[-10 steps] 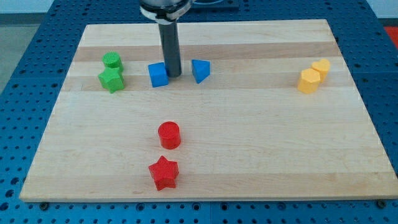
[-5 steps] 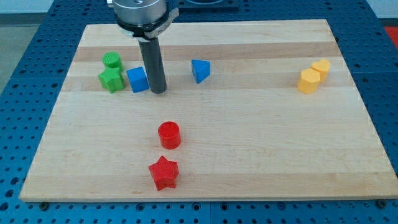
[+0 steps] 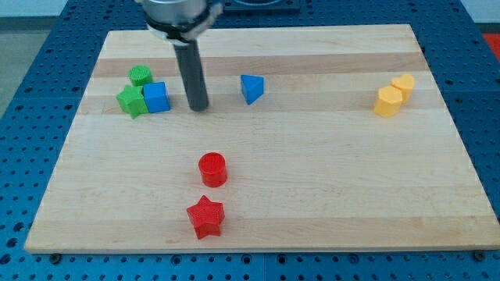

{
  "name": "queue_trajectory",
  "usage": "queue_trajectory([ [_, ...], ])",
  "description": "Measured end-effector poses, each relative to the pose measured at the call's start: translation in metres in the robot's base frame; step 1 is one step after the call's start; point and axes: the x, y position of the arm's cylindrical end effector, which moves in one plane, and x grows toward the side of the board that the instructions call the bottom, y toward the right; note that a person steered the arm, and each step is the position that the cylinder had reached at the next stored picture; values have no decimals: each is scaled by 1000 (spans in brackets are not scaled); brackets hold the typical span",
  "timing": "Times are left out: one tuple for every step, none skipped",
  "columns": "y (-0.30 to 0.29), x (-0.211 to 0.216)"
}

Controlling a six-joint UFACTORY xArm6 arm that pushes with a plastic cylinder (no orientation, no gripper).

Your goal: Move blue blocks towards green blocks

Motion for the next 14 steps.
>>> queue_trajectory([
  [45, 37],
  [113, 43],
  [145, 13],
  [136, -9],
  [114, -10],
  [113, -8],
  [113, -22],
  [113, -35],
  [110, -36],
  [95, -36],
  [72, -36],
  [44, -36],
  [24, -36],
  [64, -40],
])
